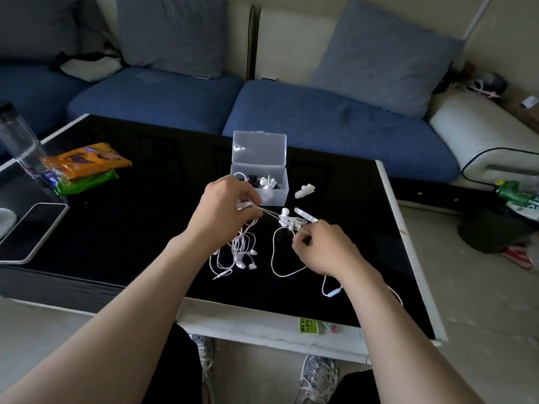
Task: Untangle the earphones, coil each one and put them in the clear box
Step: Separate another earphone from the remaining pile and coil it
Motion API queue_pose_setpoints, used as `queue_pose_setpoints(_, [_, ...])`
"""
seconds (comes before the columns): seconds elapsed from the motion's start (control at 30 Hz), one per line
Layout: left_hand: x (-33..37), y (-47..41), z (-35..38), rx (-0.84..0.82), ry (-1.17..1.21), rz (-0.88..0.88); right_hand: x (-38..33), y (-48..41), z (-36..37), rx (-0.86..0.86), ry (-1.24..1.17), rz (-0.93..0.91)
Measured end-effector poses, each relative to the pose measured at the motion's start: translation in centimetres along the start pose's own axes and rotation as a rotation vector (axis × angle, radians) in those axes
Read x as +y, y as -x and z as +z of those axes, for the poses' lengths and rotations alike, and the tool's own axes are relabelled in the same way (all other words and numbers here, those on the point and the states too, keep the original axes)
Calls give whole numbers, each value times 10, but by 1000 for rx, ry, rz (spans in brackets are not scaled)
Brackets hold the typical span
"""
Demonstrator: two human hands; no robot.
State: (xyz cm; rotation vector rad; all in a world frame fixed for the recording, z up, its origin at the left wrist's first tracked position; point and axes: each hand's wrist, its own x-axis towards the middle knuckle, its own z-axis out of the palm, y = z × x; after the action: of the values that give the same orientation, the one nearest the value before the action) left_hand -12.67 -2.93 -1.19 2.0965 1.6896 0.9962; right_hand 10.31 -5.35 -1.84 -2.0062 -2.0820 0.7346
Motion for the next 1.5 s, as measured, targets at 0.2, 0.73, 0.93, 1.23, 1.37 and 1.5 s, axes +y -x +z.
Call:
queue_pose_setpoints(0.2, [9, 5, 6, -214, 22, 22, -18, -1, 1, -5, -490, -60])
queue_pose_setpoints(0.73, [9, 4, 5, -218, 211, -176, -24, -4, 7, 260, -322, -274])
queue_pose_setpoints(0.93, [12, 5, 6, -262, 282, -206, -27, -5, 7, 308, -327, -294])
queue_pose_setpoints(1.23, [12, 5, -3, -304, 296, -244, -28, -5, 7, 396, -402, -338])
queue_pose_setpoints(1.37, [15, 5, -1, -375, 369, -316, -30, -7, 10, 407, -480, -316])
queue_pose_setpoints(1.5, [12, 4, 1, -472, 316, -291, -33, -9, 7, 428, -714, -206])
